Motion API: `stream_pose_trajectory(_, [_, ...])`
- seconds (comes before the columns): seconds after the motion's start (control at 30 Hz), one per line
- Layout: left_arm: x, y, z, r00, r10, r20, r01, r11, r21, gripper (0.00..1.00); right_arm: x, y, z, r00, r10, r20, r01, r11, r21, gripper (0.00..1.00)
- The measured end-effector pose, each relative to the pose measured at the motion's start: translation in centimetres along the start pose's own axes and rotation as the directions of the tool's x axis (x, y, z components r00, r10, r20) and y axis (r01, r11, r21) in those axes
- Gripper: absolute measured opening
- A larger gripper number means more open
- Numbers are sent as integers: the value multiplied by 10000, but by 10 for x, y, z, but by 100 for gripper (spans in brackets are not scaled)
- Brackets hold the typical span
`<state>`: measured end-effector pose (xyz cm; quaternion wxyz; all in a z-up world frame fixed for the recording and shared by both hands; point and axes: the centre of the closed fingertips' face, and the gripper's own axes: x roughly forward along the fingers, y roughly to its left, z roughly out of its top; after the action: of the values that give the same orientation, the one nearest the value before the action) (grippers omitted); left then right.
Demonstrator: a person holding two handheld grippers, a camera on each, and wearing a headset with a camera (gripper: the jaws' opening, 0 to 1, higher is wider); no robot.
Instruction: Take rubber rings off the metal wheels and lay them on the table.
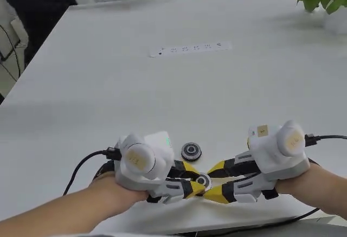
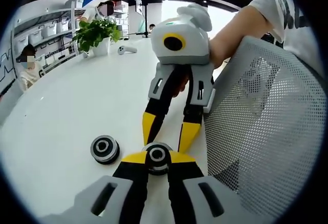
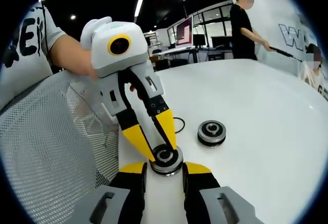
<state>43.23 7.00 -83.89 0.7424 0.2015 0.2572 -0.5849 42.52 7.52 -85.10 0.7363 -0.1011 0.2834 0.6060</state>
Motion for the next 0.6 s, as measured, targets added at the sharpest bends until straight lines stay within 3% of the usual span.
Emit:
stream_pose_trajectory(0.27, [2,0,1,9993,251,287,-249,9997,-61,8,4,0,0,10000,-37,-4,37,9999,-126,30])
stream_pose_trajectory(0.6, [6,2,0,9986,393,366,-393,9992,-21,8,3,-2,-5,9993,-276,-238,263,9981,-552,24])
